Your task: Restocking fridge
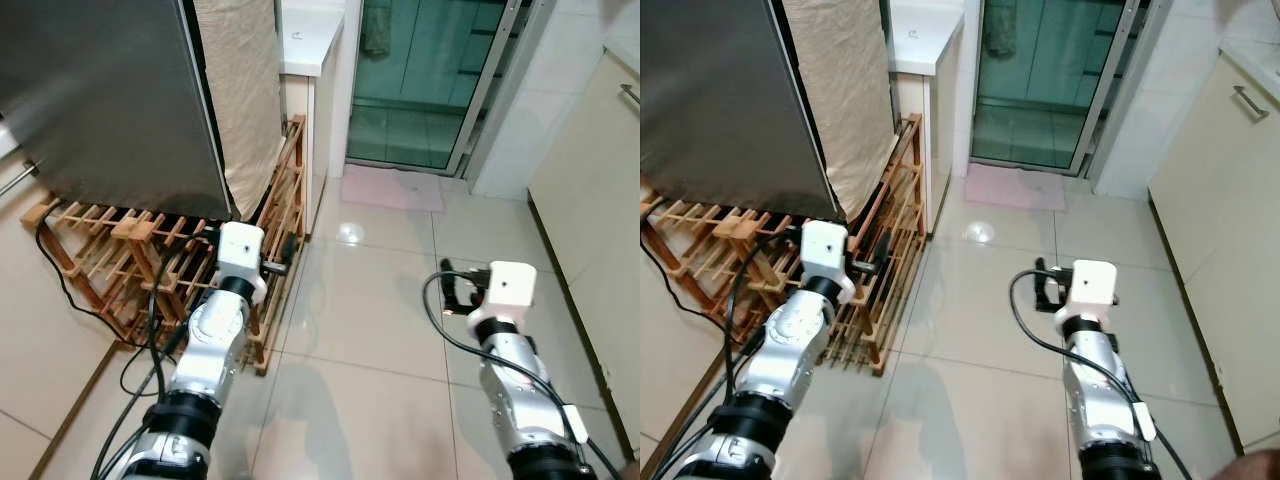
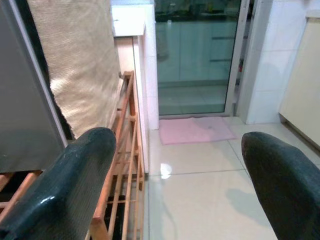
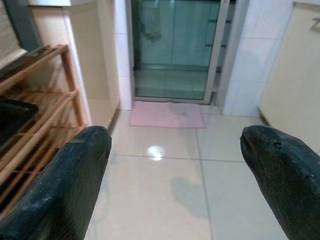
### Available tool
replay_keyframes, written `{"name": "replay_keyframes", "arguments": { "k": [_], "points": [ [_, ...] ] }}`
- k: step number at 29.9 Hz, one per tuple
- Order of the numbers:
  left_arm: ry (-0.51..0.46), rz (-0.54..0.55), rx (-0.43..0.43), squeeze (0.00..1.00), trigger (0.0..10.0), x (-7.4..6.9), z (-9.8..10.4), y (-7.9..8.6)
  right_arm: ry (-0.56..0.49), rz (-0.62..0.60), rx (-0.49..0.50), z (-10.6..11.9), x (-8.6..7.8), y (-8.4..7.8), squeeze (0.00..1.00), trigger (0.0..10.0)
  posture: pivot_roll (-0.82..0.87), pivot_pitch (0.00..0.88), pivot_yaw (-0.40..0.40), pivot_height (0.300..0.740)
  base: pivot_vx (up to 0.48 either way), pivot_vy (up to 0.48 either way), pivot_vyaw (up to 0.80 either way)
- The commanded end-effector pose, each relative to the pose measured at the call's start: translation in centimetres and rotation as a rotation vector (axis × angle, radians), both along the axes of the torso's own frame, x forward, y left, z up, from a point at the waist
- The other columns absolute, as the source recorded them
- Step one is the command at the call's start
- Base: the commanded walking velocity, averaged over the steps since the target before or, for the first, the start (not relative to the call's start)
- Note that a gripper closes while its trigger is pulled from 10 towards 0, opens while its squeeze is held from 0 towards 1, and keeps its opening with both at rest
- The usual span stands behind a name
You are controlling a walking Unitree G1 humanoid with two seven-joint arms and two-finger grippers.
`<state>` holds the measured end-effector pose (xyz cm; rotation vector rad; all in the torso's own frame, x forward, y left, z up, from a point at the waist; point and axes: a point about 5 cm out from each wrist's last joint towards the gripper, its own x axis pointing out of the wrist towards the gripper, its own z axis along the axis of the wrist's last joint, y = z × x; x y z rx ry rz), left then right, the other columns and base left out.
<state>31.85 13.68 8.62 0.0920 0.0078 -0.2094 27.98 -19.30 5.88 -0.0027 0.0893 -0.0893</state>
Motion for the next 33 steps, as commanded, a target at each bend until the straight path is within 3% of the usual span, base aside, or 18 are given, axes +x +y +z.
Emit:
{"name": "replay_keyframes", "arguments": {
  "k": [1, 4, 10, 12, 14, 18, 22, 28, 29, 30, 33],
  "points": [
    [-0.016, 0.038, 0.002, 0.00, 10.0, 0.3, 0.5, 1.0, -0.035, 0.021, 0.003, 0.8, 0.4, 0.8, 0.00, 10.0, 0.01, 0.000, -0.021, 0.740, 0.000, 0.000, 0.00],
    [-0.029, 0.048, 0.009, 0.00, 10.0, 0.3, 0.8, 1.4, -0.051, 0.038, -0.001, 1.5, -0.1, 0.9, 0.00, 10.0, 0.01, 0.000, -0.020, 0.740, 0.000, 0.000, 0.00],
    [-0.048, 0.094, 0.031, 0.00, 10.0, -0.2, 1.7, 4.2, -0.036, 0.105, 0.004, 1.9, -3.0, 0.8, 0.00, 10.0, 0.02, 0.000, -0.016, 0.740, 0.000, 0.000, 0.00],
    [-0.026, 0.116, 0.115, 0.00, 10.0, -0.9, 1.7, 6.1, -0.020, 0.123, 0.021, 1.9, -4.6, 0.6, 0.00, 10.0, 0.03, 0.000, -0.011, 0.740, 0.000, 0.000, 0.00],
    [-0.006, 0.090, 0.113, 0.00, 10.0, -1.7, 1.5, 6.8, -0.012, 0.134, 0.026, 2.2, -5.7, 0.4, 0.00, 10.0, 0.03, 0.000, -0.008, 0.740, 0.000, 0.000, 0.00],
    [-0.026, 0.033, 0.074, 0.00, 10.0, -2.6, 2.1, 6.2, -0.003, 0.111, 0.027, 2.4, -6.4, -0.2, 0.00, 10.0, 0.03, 0.000, -0.006, 0.740, 0.000, 0.000, 0.00],
    [-0.054, 0.017, 0.031, 0.00, 10.0, -2.4, 2.7, 4.5, -0.017, 0.079, 0.044, 2.6, -5.7, -0.2, 0.00, 10.0, 0.03, 0.000, -0.009, 0.740, 0.000, 0.000, 0.00],
    [-0.050, 0.009, 0.037, 0.00, 10.0, -2.6, 2.7, 4.0, -0.012, 0.088, 0.029, 2.8, -5.6, 0.2, 0.00, 10.0, 0.02, 0.000, -0.011, 0.740, 0.000, 0.000, 0.00],
    [-0.050, 0.016, 0.044, 0.00, 9.3, -2.5, 2.6, 4.0, -0.010, 0.085, 0.023, 2.7, -5.6, 0.2, 0.00, 10.0, 0.02, 0.000, -0.010, 0.740, 0.000, 0.000, 0.00],
    [-0.048, 0.023, 0.046, 0.00, 10.0, -2.4, 2.5, 3.9, -0.008, 0.077, 0.015, 2.6, -5.5, 0.0, 0.00, 10.0, 0.02, 0.000, -0.008, 0.740, 0.341, 0.000, 0.00],
    [-0.049, 0.038, 0.047, 0.00, 10.0, -2.2, 2.6, 3.6, -0.004, 0.063, 0.009, 2.4, -5.2, -0.4, 0.00, 10.0, 0.02, 0.000, -0.007, 0.740, 0.361, 0.000, 0.00]
  ]
}}
